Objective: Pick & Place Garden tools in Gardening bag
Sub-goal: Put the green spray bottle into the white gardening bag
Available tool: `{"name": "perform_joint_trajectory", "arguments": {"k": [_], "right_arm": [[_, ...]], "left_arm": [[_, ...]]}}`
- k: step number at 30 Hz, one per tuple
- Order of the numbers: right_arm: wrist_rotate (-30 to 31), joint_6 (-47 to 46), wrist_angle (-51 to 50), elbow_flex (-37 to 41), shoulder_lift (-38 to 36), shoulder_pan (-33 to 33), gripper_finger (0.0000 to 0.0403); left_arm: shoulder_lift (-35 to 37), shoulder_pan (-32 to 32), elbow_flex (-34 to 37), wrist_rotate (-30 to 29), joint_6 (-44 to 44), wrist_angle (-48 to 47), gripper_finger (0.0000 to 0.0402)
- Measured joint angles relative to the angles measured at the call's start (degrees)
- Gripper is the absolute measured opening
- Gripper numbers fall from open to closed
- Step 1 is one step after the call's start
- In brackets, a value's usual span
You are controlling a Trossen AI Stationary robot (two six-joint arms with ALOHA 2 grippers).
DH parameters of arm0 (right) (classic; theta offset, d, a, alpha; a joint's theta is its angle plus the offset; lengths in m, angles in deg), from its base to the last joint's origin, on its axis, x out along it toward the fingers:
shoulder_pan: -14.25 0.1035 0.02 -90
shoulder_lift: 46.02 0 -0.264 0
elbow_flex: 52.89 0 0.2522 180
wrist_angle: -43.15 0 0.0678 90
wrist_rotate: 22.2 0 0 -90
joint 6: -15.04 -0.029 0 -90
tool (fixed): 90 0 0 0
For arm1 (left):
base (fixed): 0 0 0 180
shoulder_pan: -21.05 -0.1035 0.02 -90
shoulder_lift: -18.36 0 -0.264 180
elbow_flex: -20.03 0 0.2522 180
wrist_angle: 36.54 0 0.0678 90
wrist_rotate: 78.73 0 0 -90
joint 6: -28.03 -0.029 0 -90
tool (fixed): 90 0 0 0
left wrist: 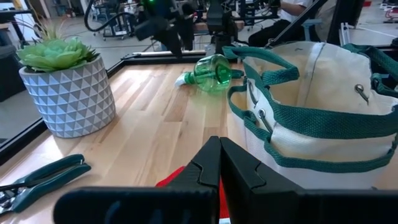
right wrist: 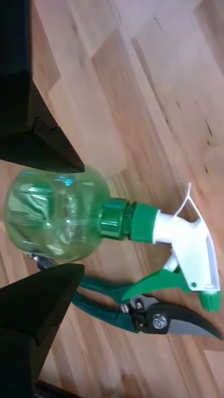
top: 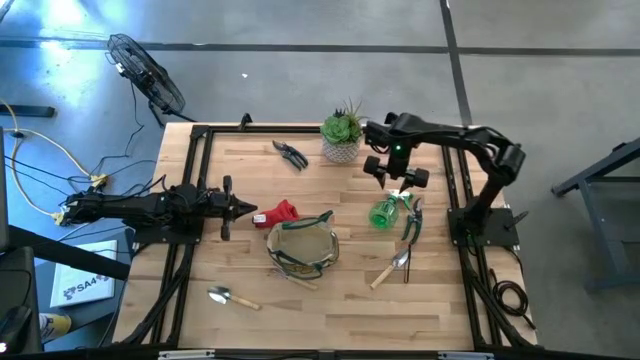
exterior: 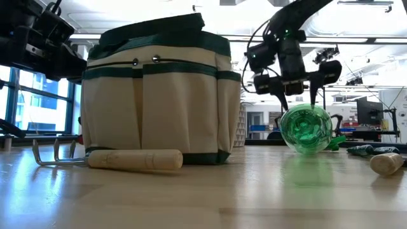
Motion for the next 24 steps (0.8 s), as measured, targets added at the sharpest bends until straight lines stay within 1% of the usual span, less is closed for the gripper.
{"name": "perform_joint_trajectory", "arguments": {"k": [5, 18, 22, 24], "right_arm": [[2.28, -0.33, 0.58, 0.0, 0.38, 0.16, 0.0243], [2.39, -3.35, 0.5, 0.23, 0.33, 2.74, 0.0243], [2.23, -3.43, 1.2, 3.1, 0.27, 2.74, 0.0243], [2.21, -3.46, 3.4, 5.13, 0.27, 2.83, 0.0243]], "left_arm": [[0.02, -0.01, -0.04, 0.73, -0.45, -0.46, 0.0001], [0.01, 0.0, -0.04, 3.39, -1.95, -1.08, 0.0001], [0.0, 0.0, -0.02, 4.78, -1.95, -1.21, 0.0001], [0.01, -0.01, -0.02, 4.98, -1.95, -1.22, 0.0001]]}}
